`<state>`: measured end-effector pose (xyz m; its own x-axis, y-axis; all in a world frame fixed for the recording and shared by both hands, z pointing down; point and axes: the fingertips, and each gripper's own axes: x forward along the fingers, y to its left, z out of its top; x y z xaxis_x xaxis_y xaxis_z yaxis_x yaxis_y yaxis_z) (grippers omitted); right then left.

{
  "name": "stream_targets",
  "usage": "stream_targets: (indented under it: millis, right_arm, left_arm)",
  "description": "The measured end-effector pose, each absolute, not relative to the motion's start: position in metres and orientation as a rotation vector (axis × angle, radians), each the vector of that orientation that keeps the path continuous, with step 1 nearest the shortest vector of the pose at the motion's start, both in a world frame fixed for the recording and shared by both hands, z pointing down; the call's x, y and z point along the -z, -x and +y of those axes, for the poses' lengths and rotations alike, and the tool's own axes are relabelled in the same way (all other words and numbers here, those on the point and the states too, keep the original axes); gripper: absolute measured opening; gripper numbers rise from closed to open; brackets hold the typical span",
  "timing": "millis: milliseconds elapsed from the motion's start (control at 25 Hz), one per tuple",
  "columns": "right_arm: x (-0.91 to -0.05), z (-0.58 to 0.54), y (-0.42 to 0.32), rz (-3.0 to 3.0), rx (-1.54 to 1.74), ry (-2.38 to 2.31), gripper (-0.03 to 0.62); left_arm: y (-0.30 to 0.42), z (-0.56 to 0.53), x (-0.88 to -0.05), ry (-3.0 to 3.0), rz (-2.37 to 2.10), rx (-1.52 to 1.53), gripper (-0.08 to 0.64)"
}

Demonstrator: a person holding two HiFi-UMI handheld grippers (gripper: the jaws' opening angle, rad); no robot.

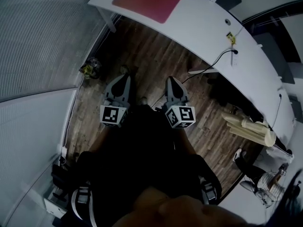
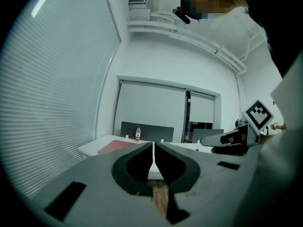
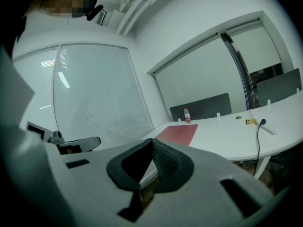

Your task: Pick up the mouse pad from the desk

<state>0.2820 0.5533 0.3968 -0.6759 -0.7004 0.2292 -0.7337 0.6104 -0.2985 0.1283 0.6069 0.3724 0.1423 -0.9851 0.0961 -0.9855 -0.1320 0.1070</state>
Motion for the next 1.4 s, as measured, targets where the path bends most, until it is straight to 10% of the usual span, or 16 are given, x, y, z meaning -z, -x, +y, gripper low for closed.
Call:
stream_targets:
  millis: [1400]
  right_arm:
    - [-0.393, 0.216, -0.032, -2.637, -0.542, -1.343, 0.0]
  left_arm:
    - [0.128, 0.279, -0.402, -2.232, -1.811, -0.016, 0.012]
